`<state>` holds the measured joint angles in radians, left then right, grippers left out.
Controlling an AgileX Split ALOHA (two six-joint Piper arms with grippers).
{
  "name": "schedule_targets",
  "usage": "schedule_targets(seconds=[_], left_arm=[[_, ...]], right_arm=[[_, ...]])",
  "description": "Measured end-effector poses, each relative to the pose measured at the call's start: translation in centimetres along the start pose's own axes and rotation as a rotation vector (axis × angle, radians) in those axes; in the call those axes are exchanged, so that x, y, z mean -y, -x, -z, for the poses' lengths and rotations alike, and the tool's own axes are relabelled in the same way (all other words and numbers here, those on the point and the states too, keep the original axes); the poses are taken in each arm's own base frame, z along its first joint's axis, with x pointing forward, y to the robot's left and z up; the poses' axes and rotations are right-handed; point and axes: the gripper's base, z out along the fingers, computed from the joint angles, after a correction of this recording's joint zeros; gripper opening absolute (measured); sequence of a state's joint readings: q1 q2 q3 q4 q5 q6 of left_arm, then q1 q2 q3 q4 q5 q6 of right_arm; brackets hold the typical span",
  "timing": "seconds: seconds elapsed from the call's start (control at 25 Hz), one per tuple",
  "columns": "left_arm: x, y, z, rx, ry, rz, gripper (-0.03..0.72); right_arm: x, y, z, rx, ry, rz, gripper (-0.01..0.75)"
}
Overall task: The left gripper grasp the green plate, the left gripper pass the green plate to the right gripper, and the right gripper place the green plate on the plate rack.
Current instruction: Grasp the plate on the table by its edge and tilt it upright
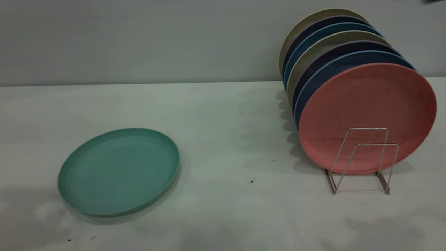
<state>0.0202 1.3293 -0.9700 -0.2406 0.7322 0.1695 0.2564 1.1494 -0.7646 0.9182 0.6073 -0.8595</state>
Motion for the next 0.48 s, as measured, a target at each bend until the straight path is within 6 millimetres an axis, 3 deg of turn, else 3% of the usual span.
schedule_targets(seconds=[0.24, 0.48], left_arm=[[-1.7, 1.2, -3.4, -0.091, 0.014, 0.05, 0.581], [-3.8, 1.0, -7.9, -0.214, 0.022, 0.083, 0.581]], right_arm=[[-2.1, -0.6, -7.4, -0.222, 0.046, 0.013, 0.527], [-2.8, -1.5, -13.0, -0.385, -0.004, -0.051, 0.527]])
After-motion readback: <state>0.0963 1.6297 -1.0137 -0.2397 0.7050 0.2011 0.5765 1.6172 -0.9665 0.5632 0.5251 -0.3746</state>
